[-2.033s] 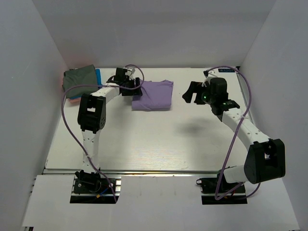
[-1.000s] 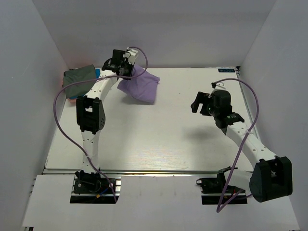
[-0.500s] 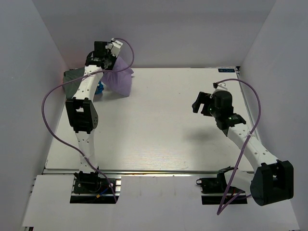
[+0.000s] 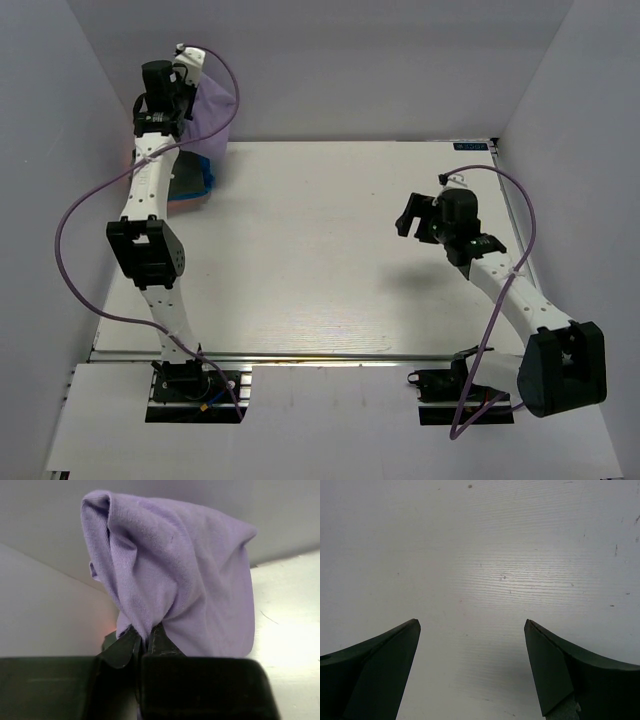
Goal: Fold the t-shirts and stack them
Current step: Put the neatly folded tshirt into the corner of the board with the left arm
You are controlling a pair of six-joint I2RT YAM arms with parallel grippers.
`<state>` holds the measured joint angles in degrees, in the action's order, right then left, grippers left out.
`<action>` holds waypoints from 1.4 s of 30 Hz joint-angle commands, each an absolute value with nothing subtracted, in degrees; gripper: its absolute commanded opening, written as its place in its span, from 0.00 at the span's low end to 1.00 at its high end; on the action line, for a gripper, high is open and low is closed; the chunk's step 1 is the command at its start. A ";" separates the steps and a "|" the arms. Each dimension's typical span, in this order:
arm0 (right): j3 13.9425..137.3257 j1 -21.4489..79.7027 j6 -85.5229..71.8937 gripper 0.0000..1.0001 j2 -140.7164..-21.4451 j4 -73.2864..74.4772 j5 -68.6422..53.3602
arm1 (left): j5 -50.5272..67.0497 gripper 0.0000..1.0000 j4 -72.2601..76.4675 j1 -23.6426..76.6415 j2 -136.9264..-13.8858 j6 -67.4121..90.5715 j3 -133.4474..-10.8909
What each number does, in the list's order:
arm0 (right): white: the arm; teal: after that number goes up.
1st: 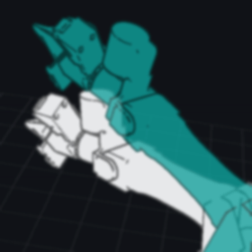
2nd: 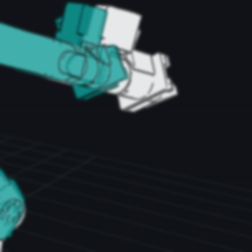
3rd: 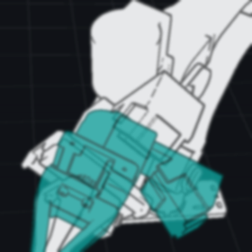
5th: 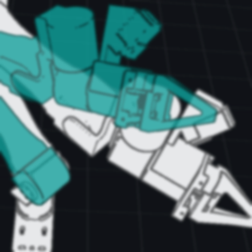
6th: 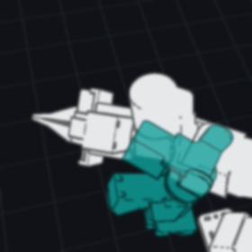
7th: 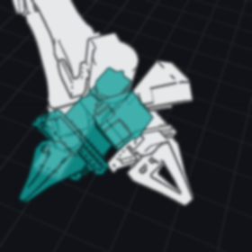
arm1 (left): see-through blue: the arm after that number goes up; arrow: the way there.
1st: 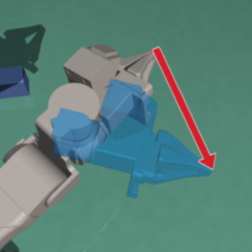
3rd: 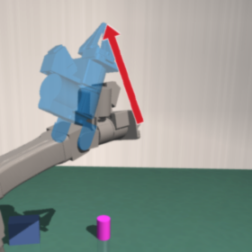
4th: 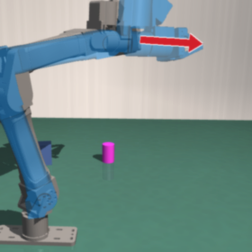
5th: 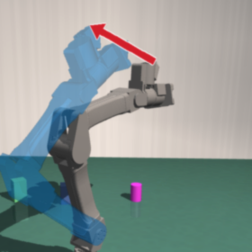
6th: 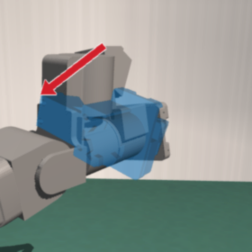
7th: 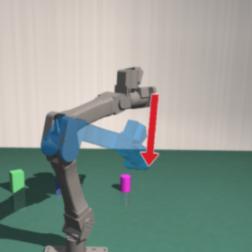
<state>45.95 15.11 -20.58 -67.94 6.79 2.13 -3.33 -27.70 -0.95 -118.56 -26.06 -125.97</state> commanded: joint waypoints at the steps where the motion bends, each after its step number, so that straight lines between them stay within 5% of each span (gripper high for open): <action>1: 48.95 15.21 -21.53 0.90 -68.99 6.24 1.23 | -4.22 0.00 -23.55 -3.41 -113.99 -24.35 -123.85; 10: 50.01 15.29 -22.76 0.90 -70.22 5.98 1.23 | -1.32 0.00 -23.55 -7.91 -115.22 -19.78 -120.50; 17: 51.68 15.29 -23.03 0.90 -72.24 5.98 -1.93 | -19.83 0.00 -17.33 -10.45 -116.36 -16.52 -114.97; 22: 52.38 15.55 -23.29 0.90 -73.47 6.06 -2.81 | -19.95 0.00 -14.95 -10.99 -118.39 -16.52 -113.74; 23: 52.47 15.38 -23.38 0.90 -73.56 5.89 -3.07 | -20.91 0.06 -14.94 -10.99 -119.26 -16.52 -113.73; 24: 52.56 15.38 -23.38 0.90 -73.56 6.06 -3.08 | -21.79 0.35 -14.07 -10.99 -119.79 -16.52 -113.73; 27: 53.26 15.38 -23.29 0.90 -74.27 6.41 -2.81 | -26.44 0.60 -14.06 -10.99 -121.73 -16.52 -115.14; 28: 53.35 15.64 -23.38 0.90 -74.44 6.59 -2.73 | -29.07 0.87 -13.37 -10.99 -121.73 -15.22 -115.14; 29: 53.52 15.47 -23.20 0.90 -74.62 6.59 -2.64 | -29.09 0.96 -13.36 -10.99 -121.73 -14.42 -115.14; 38: 54.05 15.56 -22.76 0.90 -74.71 6.59 -4.22 | -26.89 1.00 -17.74 -9.67 -118.31 -11.25 -115.41; 42: 53.35 15.47 -22.85 0.90 -72.43 7.21 -3.52 | -13.59 1.00 -24.33 -9.05 -114.27 -6.17 -114.87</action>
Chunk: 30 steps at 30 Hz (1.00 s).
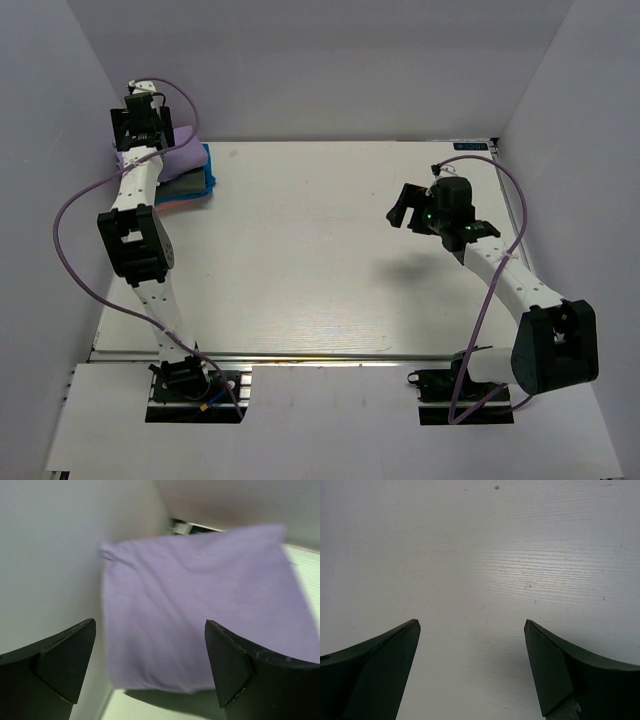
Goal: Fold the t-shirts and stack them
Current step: Put the neatly folded tshirt into the corner of the board with the left arm
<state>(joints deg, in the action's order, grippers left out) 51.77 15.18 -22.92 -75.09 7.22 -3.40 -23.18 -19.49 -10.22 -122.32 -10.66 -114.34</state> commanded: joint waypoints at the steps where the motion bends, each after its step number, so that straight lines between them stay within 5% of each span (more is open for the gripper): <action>1: 53.09 15.38 -22.59 0.90 -71.99 7.56 -3.25 | -11.27 1.00 -25.39 -9.05 -113.30 -4.41 -113.83; 7: 47.91 15.21 -22.67 0.90 -65.84 8.18 -1.94 | 0.18 1.00 -28.57 -1.42 -107.50 4.90 -103.75; 21: 36.49 15.20 -24.61 0.90 -49.93 16.09 6.24 | -14.05 1.00 -18.81 28.90 -76.67 18.72 -58.56; 30: 34.45 15.21 -25.58 0.90 -46.58 16.96 6.77 | -22.32 1.00 -24.26 32.95 -71.19 21.36 -57.22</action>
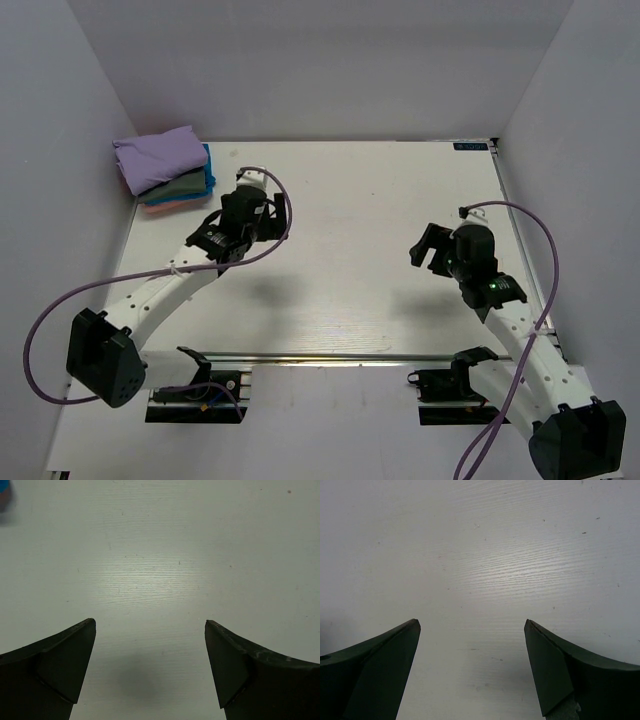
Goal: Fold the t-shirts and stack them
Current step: Put the neatly folded tshirt into the corner of the board with the left arm
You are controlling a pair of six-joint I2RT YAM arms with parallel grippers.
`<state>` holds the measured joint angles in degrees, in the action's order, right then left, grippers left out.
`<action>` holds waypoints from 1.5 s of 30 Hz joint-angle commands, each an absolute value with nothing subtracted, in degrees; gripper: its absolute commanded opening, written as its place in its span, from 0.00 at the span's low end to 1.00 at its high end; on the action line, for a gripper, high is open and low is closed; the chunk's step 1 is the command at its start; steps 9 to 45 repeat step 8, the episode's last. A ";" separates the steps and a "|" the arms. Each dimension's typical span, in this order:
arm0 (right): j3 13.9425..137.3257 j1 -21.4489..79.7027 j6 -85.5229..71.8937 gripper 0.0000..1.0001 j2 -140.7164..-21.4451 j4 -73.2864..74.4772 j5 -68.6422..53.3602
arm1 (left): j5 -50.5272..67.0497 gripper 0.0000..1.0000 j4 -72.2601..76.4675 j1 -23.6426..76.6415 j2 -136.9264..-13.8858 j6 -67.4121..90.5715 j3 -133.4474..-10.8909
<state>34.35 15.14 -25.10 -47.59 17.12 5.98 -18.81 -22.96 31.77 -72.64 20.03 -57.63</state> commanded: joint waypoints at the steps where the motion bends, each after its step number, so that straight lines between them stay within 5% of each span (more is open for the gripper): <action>1: 34.37 15.29 -25.40 0.90 -46.32 17.14 6.59 | -22.32 1.00 -24.26 33.48 -71.19 21.36 -57.22; 45: 33.14 15.21 -25.40 0.90 -45.26 15.65 6.24 | -24.17 1.00 -26.10 34.63 -71.19 21.88 -57.22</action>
